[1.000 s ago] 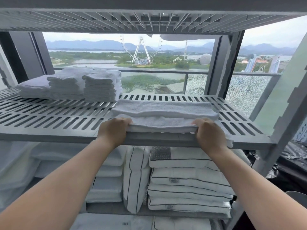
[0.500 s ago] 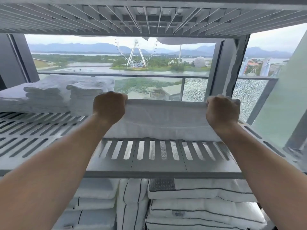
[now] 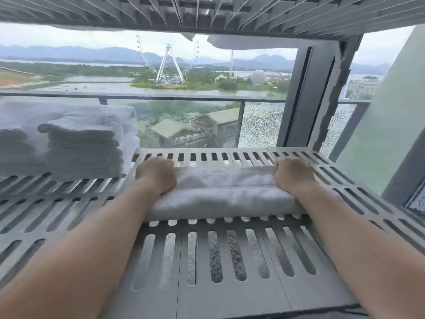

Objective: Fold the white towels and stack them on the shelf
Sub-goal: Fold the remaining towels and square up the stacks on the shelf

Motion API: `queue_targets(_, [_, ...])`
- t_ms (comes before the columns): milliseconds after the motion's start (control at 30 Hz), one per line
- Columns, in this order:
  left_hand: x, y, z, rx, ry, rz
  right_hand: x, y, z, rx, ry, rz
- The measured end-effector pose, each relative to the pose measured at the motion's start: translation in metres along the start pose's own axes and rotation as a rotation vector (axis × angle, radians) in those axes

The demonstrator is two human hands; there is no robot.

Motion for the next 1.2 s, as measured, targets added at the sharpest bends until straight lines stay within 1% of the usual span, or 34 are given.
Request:
queue_targets(100, [-0.006,-0.001,-0.002,0.036,0.036,0.038,0.004,0.001,0.001,-0.001,-0.029,-0.047])
queue_targets(200, [-0.007,0.002,0.001,0.089,0.072,0.090,-0.004,0.021,0.007,0.138,-0.021,-0.167])
queue_targets(267, [-0.006,0.006,0.003,0.118,0.067,0.090,-0.028,0.043,0.013,0.255,0.074,-0.283])
queue_targets(333, [-0.005,0.015,0.007,0.165,0.059,0.083,-0.068,0.065,0.023,0.306,0.236,-0.392])
queue_targets(400, [-0.009,0.025,0.016,0.236,0.060,0.109,-0.113,0.080,0.039,0.282,0.407,-0.468])
queue_targets(467, [-0.021,0.032,0.028,0.285,0.105,0.217,-0.153,0.084,0.055,0.214,0.559,-0.541])
queue_targets(567, [-0.061,0.039,0.049,0.321,0.299,0.404,-0.196,0.083,0.071,0.139,0.689,-0.623])
queue_targets(633, [-0.093,0.043,0.070,0.334,0.434,0.423,-0.218,0.080,0.079,0.112,0.724,-0.658])
queue_targets(700, [-0.117,0.045,0.093,0.280,0.522,0.392,-0.235,0.080,0.085,0.094,0.729,-0.673])
queue_targets(733, [-0.123,0.045,0.102,0.224,0.525,0.363,-0.242,0.081,0.088,0.095,0.725,-0.674])
queue_targets(800, [-0.128,0.042,0.118,0.116,0.491,0.315,-0.253,0.084,0.093,0.101,0.725,-0.669])
queue_targets(867, [-0.130,0.035,0.129,0.050,0.469,0.317,-0.266,0.087,0.100,0.105,0.737,-0.652])
queue_targets(933, [-0.127,0.032,0.133,0.028,0.439,0.385,-0.279,0.088,0.104,0.088,0.728,-0.622])
queue_targets(1000, [-0.118,0.032,0.132,0.012,0.347,0.486,-0.291,0.081,0.103,0.060,0.676,-0.595])
queue_targets(1067, [-0.111,0.034,0.130,-0.003,0.264,0.517,-0.301,0.070,0.098,-0.004,0.600,-0.571])
queue_targets(1100, [-0.110,0.035,0.130,-0.018,0.252,0.510,-0.306,0.063,0.096,-0.052,0.571,-0.554])
queue_targets(1200, [-0.112,0.031,0.126,-0.102,0.236,0.456,-0.324,0.040,0.096,-0.220,0.564,-0.502])
Point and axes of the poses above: each hand's wrist, its own z-axis away from the middle knuckle, its own y-axis out of the back of the hand, x = y × z, the point moved 9 cm from there along -z, towards the middle knuckle, and after that the axes turned 7 degrees about x, right-handed, at the moved point
